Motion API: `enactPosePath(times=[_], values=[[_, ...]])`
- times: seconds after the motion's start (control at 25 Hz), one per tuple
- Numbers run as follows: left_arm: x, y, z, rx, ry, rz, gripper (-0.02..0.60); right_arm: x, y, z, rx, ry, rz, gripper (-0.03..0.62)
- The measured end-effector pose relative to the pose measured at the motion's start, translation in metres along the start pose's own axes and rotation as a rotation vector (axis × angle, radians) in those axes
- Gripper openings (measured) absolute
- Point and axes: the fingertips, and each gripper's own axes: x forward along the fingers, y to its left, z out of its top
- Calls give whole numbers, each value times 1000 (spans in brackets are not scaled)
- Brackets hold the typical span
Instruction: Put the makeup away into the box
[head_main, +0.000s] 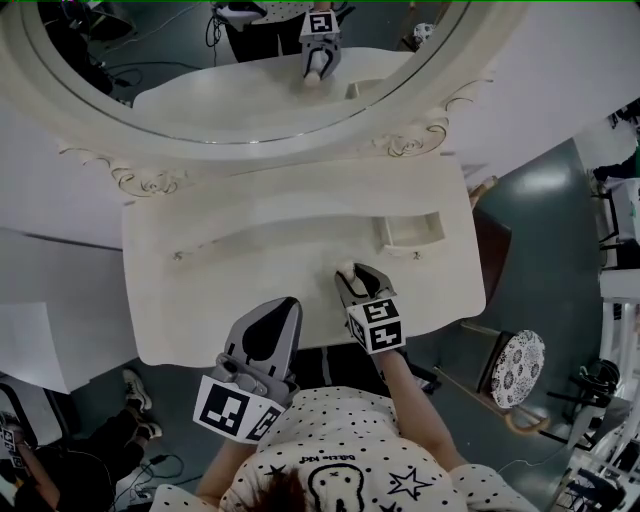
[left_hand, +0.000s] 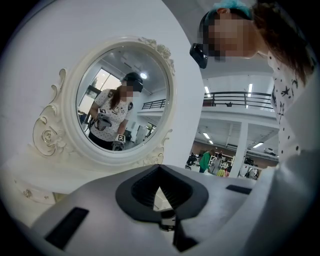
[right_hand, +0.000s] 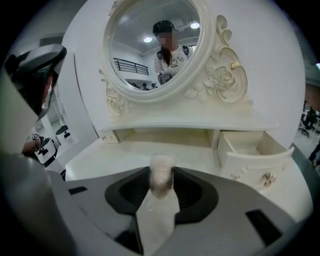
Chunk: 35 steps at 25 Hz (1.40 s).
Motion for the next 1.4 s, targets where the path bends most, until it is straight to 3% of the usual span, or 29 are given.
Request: enactPosePath(times=[0.36,0.68,1.08,1.4], values=[[5,0,14,21,-34,-25,-5,-56,7,70,-38,-219,-22,150],[5,0,27,56,-60,-34,-5,-127,-9,119,24,-413,-76,149],[6,-5,42,108,-111,-39,-5,-212,-57,128,60,-537,-251,149],[13,-12,42,109,-113,-44,-5,-230,-73,117,86,-535,-300,149]])
